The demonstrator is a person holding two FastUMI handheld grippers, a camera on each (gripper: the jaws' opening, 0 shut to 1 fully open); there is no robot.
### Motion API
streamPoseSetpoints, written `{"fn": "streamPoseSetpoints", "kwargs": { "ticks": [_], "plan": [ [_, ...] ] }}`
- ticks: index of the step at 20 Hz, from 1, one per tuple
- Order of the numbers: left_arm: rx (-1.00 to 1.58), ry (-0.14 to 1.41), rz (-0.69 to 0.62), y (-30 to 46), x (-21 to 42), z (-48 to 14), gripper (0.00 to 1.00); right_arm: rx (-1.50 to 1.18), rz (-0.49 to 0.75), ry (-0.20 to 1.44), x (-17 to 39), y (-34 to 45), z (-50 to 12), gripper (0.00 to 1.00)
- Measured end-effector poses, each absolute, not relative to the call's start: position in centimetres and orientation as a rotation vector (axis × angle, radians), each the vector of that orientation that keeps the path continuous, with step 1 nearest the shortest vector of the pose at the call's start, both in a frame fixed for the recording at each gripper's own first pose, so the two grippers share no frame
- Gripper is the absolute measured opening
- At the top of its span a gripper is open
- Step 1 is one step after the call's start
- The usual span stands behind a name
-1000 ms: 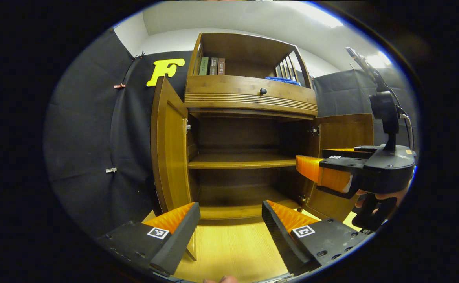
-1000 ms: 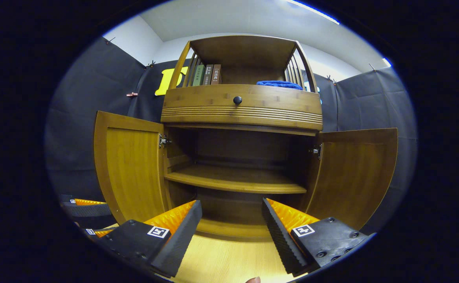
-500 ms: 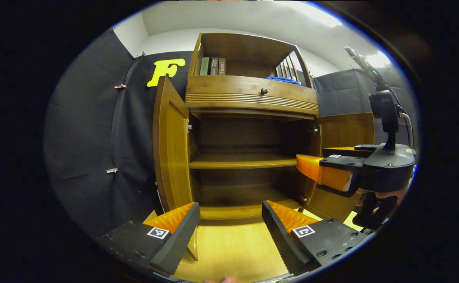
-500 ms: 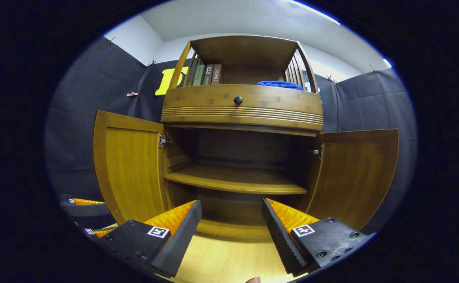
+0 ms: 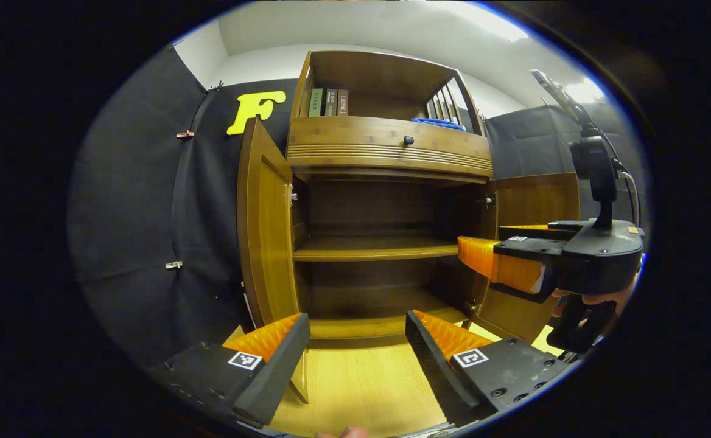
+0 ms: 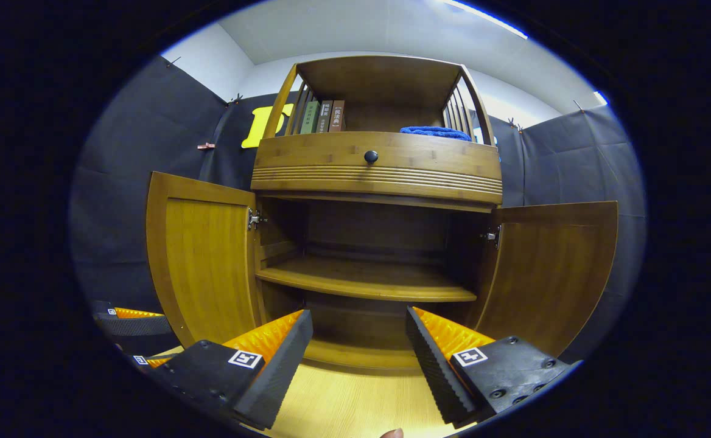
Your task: Open the right door of the double-door shoe cabinet with the right hand, and open the left door with the left hand.
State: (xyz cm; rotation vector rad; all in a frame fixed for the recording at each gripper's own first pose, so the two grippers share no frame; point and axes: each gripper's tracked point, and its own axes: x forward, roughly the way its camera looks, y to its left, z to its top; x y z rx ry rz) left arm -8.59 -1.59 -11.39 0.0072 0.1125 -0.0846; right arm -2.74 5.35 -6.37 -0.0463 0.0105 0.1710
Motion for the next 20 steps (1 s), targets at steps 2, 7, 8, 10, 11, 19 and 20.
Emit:
{"fn": "streamPoseSetpoints", "kwargs": {
  "ticks": [2, 7, 8, 10, 11, 19, 20],
  "plan": [
    [0.012, 0.112, -0.087, -1.67, -8.66, -11.35, 0.98, -0.045, 0.171, 0.010, -2.75, 5.34, -6.36, 0.98],
    [0.013, 0.117, -0.090, -1.78, -8.84, -11.47, 0.98, -0.047, 0.170, 0.014, -3.20, 5.34, -6.68, 0.98],
    [0.014, 0.117, -0.090, -1.80, -8.88, -11.54, 0.98, -0.048, 0.169, 0.015, -3.20, 5.38, -6.66, 0.98],
    [0.015, 0.116, -0.091, -1.82, -8.97, -11.49, 1.00, -0.046, 0.167, 0.016, -3.15, 5.38, -6.65, 0.98],
    [0.014, 0.116, -0.092, -1.85, -9.01, -11.41, 1.00, -0.043, 0.168, 0.016, -3.16, 5.44, -6.57, 0.98],
    [0.013, 0.117, -0.090, -1.60, -9.15, -11.52, 1.00, -0.050, 0.170, 0.013, -3.45, 5.68, -6.58, 0.98],
    [0.014, 0.118, -0.090, -1.58, -9.17, -11.54, 1.00, -0.050, 0.170, 0.013, -3.43, 5.69, -6.54, 0.98]
  ]
}}
